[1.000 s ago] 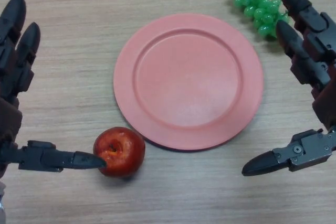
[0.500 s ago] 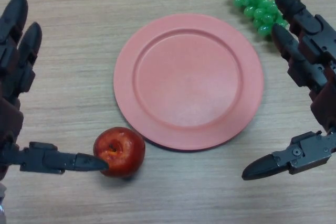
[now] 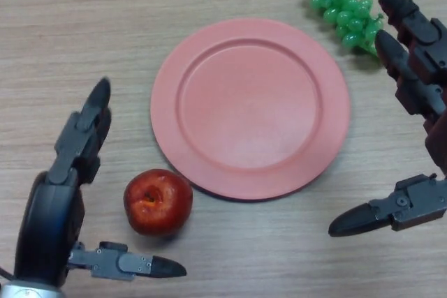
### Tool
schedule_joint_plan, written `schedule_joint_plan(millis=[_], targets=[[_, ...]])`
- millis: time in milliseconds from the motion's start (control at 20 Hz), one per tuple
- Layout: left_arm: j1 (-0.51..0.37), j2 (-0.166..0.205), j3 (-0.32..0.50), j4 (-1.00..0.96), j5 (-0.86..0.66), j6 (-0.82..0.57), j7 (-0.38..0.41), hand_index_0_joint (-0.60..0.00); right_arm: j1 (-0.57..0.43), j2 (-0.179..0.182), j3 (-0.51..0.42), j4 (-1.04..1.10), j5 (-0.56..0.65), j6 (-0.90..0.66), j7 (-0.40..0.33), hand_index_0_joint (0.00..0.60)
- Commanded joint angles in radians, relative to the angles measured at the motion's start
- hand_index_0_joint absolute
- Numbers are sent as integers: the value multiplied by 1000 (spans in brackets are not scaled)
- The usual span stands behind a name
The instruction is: Pick up the red apple and place it on the plate
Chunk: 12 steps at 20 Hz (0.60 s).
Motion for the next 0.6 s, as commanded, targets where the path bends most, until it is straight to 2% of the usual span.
schedule_joint_plan(millis=[50, 150, 250, 350, 400, 450, 500, 550, 600], targets=[[-21, 18, -9, 21, 15, -185, 38, 0, 9, -10, -62, -86, 74, -104, -9, 0], [-53, 26, -24, 90, 33, -215, 32, 0, 25, -6, -81, -91, 92, -115, -16, 0], [-87, 24, -35, 161, 78, -226, 64, 0, 35, -2, -91, -94, 106, -122, -32, 0], [-122, 30, -37, 184, 129, -171, 80, 0, 43, -4, -105, -97, 117, -126, -31, 0], [-123, 30, -38, 184, 134, -167, 81, -100, 43, -3, -106, -97, 118, -127, -31, 0], [-124, 31, -41, 184, 151, -158, 82, -251, 46, -3, -110, -96, 121, -129, -32, 0], [-122, 34, -46, 182, 170, -151, 79, -349, 48, -2, -114, -96, 125, -129, -34, 0], [-114, 42, -56, 180, 219, -146, 65, -501, 54, 0, -123, -96, 133, -131, -37, 0], [-102, 54, -64, 185, 288, -162, 49, -596, 62, 2, -130, -94, 138, -138, -40, 0]])
